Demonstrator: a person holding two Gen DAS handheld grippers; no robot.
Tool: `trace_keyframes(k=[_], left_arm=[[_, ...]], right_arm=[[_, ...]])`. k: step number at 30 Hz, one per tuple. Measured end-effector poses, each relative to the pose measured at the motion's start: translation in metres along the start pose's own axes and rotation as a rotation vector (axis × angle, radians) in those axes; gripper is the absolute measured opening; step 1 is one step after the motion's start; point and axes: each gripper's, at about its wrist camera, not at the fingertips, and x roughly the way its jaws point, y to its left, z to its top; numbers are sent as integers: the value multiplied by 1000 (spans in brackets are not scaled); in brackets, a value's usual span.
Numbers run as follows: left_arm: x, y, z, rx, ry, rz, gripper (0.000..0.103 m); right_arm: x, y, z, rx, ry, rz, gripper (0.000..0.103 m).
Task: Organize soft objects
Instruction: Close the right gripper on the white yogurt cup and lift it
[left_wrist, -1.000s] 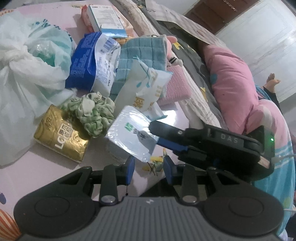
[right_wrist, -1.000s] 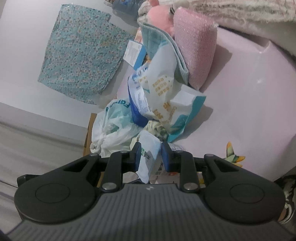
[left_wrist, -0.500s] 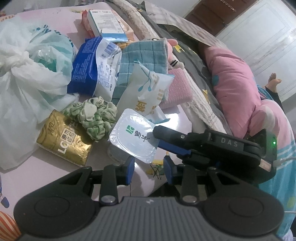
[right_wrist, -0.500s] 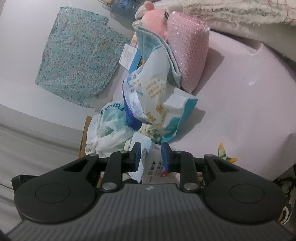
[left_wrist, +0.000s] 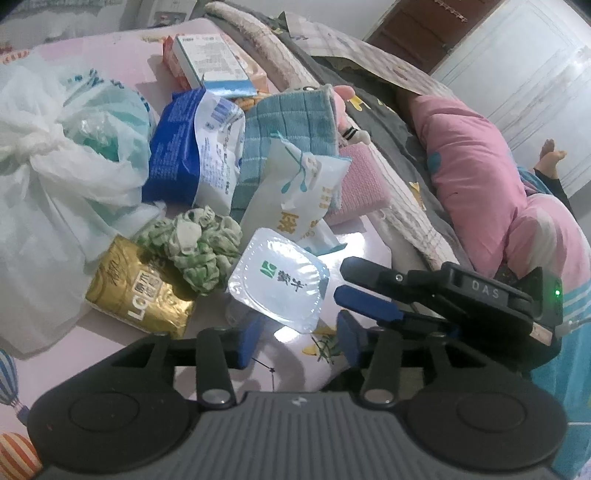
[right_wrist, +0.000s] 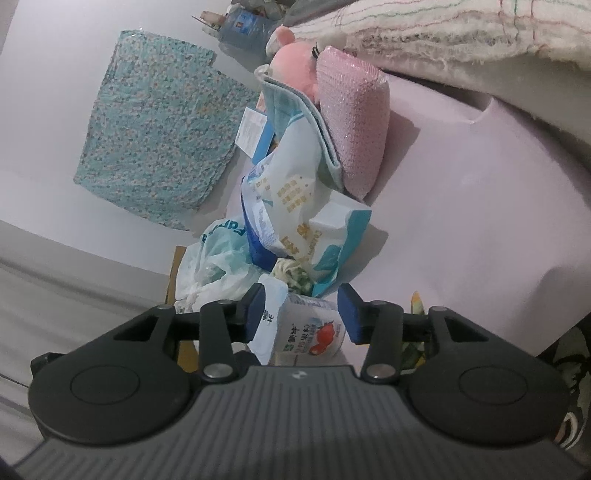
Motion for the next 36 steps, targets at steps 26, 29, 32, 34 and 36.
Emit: trace_keyframes(k=[26, 29, 32, 34, 36], left_arm=[[2, -4, 3, 65, -15, 3, 53], [7, -2, 4, 80, -8, 21, 53], [12, 0, 5, 83, 0, 26, 50], [14, 1, 7, 84, -5, 24, 46], [15, 0, 8, 85, -8, 27, 44]], right_arm=[[28, 1, 3, 30, 69, 51, 27], [30, 3, 1, 14, 78, 38, 27], [33, 3, -1, 12, 82, 32, 27], [34, 3, -2, 5, 82, 26, 27], [35, 6, -2, -9, 76, 17, 26]])
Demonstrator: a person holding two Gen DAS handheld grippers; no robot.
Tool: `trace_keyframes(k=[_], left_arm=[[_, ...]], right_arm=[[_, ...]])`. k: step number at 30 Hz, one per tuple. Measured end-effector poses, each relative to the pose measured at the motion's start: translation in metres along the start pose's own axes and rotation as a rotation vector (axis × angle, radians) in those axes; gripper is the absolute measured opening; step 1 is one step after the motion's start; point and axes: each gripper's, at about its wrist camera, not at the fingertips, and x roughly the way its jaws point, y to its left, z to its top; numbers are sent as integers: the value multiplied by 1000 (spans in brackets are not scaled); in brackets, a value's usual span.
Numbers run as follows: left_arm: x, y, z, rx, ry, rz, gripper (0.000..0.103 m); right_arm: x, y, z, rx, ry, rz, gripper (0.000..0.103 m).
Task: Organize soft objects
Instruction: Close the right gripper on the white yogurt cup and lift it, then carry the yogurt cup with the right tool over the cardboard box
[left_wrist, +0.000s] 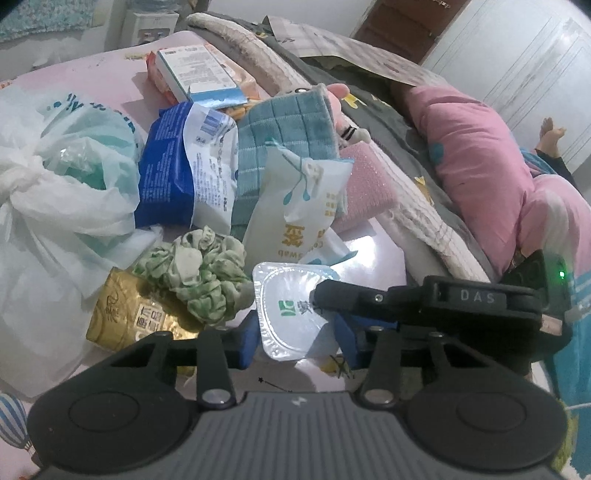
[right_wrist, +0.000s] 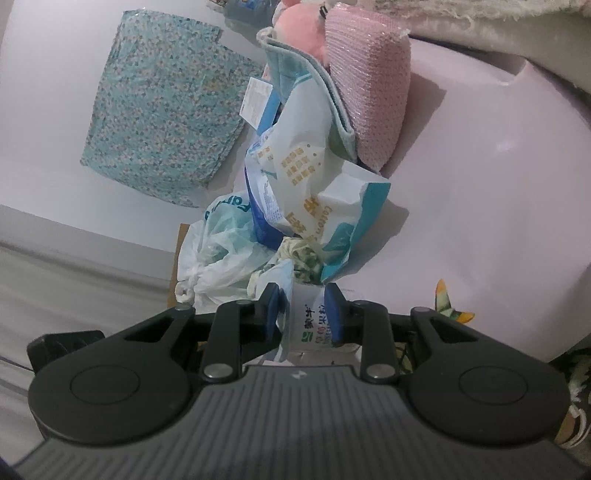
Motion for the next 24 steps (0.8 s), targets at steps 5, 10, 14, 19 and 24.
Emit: trace_keyframes(k=[5, 10, 14, 19, 24], left_arm=[[-3, -3, 1, -7, -16, 21, 35], [-9, -15, -2, 49, -42, 62, 33], [-16, -16, -2, 39, -50, 55, 32], [-33, -21, -3, 42, -90, 49, 32], [-61, -22, 1, 29, -151, 37, 32]], right_arm=[[-1, 10, -2, -32, -17, -30, 23], [-3, 24, -6, -67, -37, -58, 22], [-8, 29, -8, -67, -48, -56, 22], [-18, 43, -11, -95, -67, -48, 22], [-27, 72, -11, -152, -86, -31, 22]])
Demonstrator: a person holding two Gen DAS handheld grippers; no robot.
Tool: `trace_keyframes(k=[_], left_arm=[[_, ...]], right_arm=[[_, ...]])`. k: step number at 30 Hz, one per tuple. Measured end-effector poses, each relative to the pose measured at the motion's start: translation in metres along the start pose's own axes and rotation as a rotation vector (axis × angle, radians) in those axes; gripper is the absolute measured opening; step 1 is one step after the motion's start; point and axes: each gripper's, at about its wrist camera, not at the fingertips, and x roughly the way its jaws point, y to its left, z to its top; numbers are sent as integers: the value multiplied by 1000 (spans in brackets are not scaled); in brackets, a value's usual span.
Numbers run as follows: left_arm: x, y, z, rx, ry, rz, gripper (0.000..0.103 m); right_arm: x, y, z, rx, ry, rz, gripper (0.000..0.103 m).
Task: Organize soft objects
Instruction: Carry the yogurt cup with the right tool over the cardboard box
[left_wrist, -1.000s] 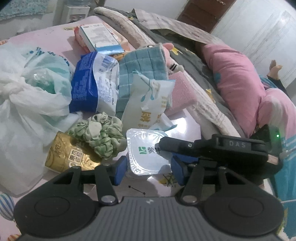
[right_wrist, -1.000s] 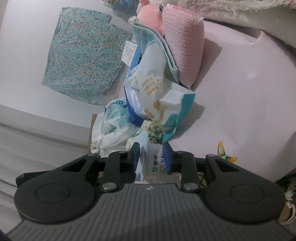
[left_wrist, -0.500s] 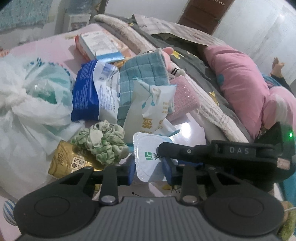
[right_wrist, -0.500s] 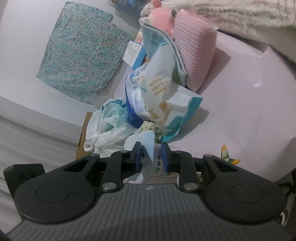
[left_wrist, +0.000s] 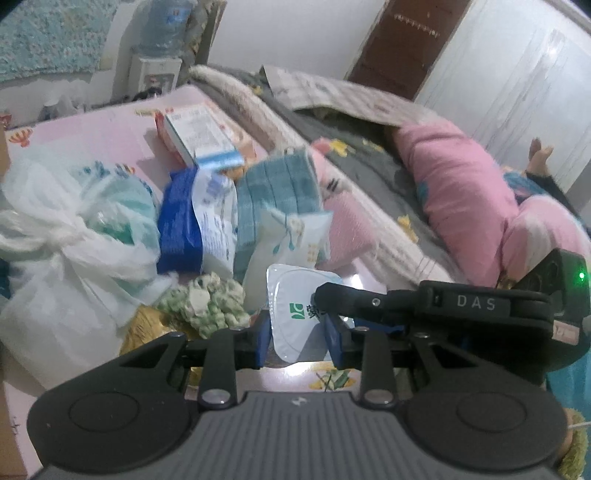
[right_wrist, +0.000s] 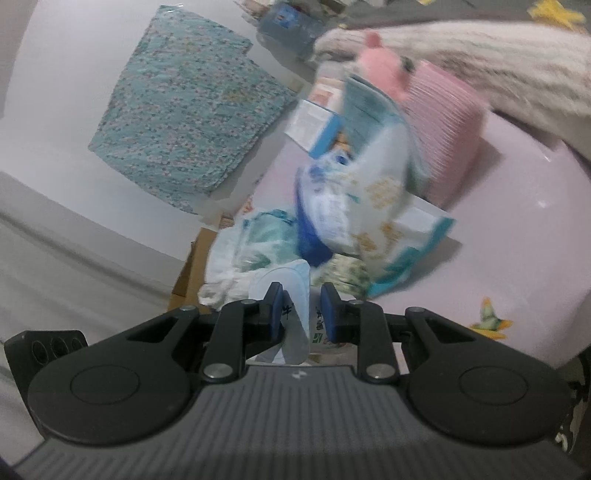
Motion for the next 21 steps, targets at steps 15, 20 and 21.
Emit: trace_keyframes(k=[15, 20, 21], left_arm=[[-136, 86, 49, -152, -259, 187, 31], [-173, 152, 69, -261, -277, 302, 31], [-178, 168, 73, -288, -273, 320, 30]], right_arm=[[80, 181, 24, -313, 152, 186, 22], [158, 248, 20, -354, 299, 247, 22], [174, 259, 19, -350, 328, 252, 22]])
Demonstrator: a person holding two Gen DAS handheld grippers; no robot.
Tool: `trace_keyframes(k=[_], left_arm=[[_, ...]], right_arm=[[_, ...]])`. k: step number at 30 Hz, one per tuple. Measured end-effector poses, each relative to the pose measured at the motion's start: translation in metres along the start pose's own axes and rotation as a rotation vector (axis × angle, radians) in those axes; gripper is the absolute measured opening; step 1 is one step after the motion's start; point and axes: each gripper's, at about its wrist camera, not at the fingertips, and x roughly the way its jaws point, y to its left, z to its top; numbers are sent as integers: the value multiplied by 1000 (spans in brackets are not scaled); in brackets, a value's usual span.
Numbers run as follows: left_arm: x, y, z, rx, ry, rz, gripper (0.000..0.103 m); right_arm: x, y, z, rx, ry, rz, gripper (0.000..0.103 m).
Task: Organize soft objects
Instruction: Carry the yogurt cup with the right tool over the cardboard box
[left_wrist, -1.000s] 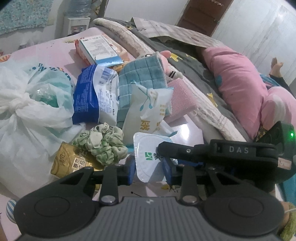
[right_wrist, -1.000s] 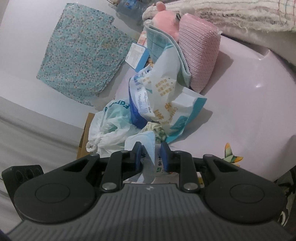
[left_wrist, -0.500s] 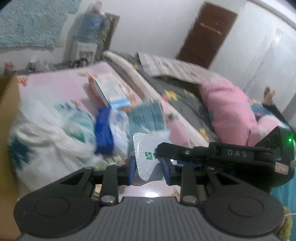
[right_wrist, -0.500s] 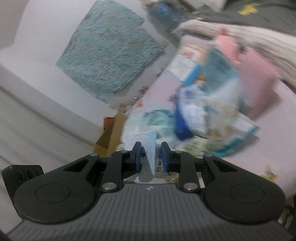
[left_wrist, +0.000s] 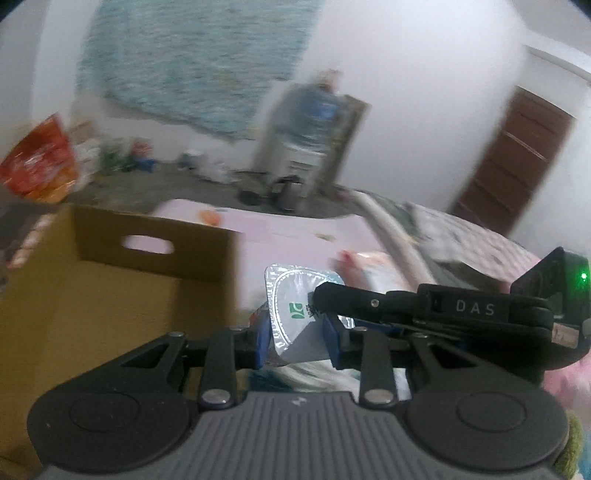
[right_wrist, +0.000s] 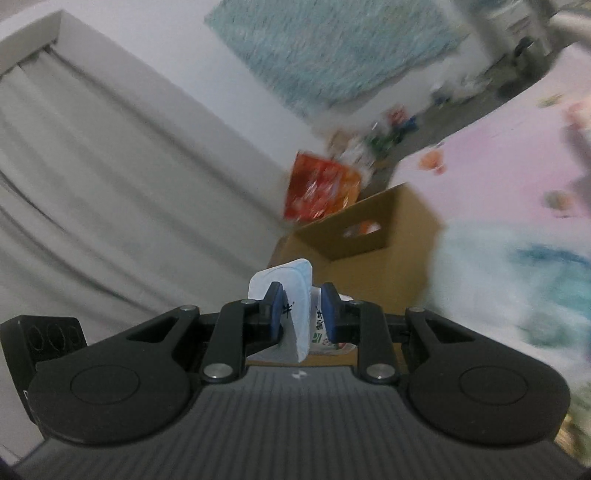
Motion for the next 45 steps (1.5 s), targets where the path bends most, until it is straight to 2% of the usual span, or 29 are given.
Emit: trace_keyframes(k=[7, 12, 16, 21, 26, 34, 39, 45], left_arm=[[36, 90, 53, -121, 60, 119, 30], [65, 141, 70, -175, 108, 201, 30], [82, 172, 74, -202, 137, 255, 30], [102, 189, 76, -212, 155, 320, 30], [120, 194, 73, -200, 178, 369, 31], [137, 198, 65, -227, 210, 369, 46], [132, 194, 64, -211, 173, 355, 51], [119, 184, 68, -209, 136, 346, 57]], right_arm=[[121, 14, 44, 58, 181, 17, 22], [193, 12, 60, 115, 281, -2, 22], [242, 5, 65, 143, 328, -29, 22], [284, -12, 63, 171, 361, -47, 22], [300, -26, 58, 182, 378, -69, 24], [315, -51, 50, 225, 387, -97, 29], [314, -59, 52, 254, 369, -82, 34], [309, -57, 56, 255, 343, -70, 35]])
